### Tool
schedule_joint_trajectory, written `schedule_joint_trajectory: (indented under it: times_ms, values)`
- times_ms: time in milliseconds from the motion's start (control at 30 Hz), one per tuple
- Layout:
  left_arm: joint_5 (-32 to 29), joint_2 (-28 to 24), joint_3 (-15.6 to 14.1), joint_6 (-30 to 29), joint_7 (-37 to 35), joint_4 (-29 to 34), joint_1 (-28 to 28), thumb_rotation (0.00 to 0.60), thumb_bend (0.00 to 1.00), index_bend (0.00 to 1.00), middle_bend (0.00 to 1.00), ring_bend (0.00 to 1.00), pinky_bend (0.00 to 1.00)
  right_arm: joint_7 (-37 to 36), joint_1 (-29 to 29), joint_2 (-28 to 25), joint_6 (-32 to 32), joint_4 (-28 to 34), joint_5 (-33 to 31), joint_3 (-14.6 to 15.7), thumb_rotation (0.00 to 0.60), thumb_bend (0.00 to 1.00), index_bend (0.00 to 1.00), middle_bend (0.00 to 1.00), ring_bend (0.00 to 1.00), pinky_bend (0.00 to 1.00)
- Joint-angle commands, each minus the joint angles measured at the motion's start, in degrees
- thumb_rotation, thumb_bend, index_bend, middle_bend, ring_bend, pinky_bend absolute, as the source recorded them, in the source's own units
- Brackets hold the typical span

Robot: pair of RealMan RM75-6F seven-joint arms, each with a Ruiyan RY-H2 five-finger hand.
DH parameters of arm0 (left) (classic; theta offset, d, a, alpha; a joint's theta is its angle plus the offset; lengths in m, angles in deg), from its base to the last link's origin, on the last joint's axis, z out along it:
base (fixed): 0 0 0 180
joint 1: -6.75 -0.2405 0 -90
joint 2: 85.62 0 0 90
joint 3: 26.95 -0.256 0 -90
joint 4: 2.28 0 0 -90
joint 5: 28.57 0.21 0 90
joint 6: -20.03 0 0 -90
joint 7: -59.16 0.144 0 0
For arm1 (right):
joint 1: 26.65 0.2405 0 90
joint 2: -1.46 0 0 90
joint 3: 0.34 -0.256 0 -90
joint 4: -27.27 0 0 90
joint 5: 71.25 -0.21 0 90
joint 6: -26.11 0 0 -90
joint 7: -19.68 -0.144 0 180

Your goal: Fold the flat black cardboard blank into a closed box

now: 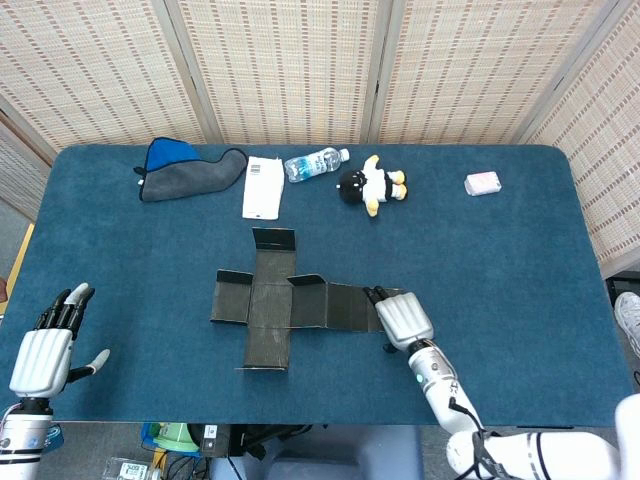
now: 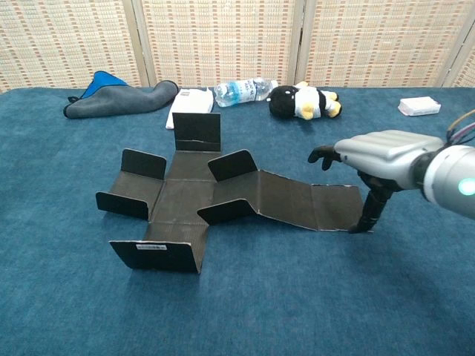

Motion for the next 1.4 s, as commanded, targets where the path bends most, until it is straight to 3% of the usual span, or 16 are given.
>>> schedule_joint_trajectory:
  times_ms: [33, 600, 1400]
  values:
    - [0.17, 0.06, 0.03, -0.01, -0.09, -0.12, 0.09, 0.600, 0.17, 0.00, 0.00, 0.04, 0.18, 2.67, 3.16, 3.84, 2.21, -2.85, -3.23, -0.77, 0.600, 0.00, 0.07, 0.15, 0.79, 1.00]
    - [0.81, -0.18, -0.14, 0.06, -0.44, -0.99, 0.28, 0.600, 0.17, 0.00, 0.00, 0.03, 0.18, 4.41, 9.89, 13.05, 5.46, -11.26, -13.31, -3.90, 0.600, 0.00, 0.02, 0.12, 0.79, 1.00]
    - [1.11, -1.01, -0.70, 1.67, -1.22, -2.82, 0.95, 0.600, 0.17, 0.00, 0.00, 0.03, 0.18, 3.20, 14.96, 20.16, 4.13, -21.44, -17.46, -6.61, 0.600, 0.00, 0.02, 0.12, 0.79, 1.00]
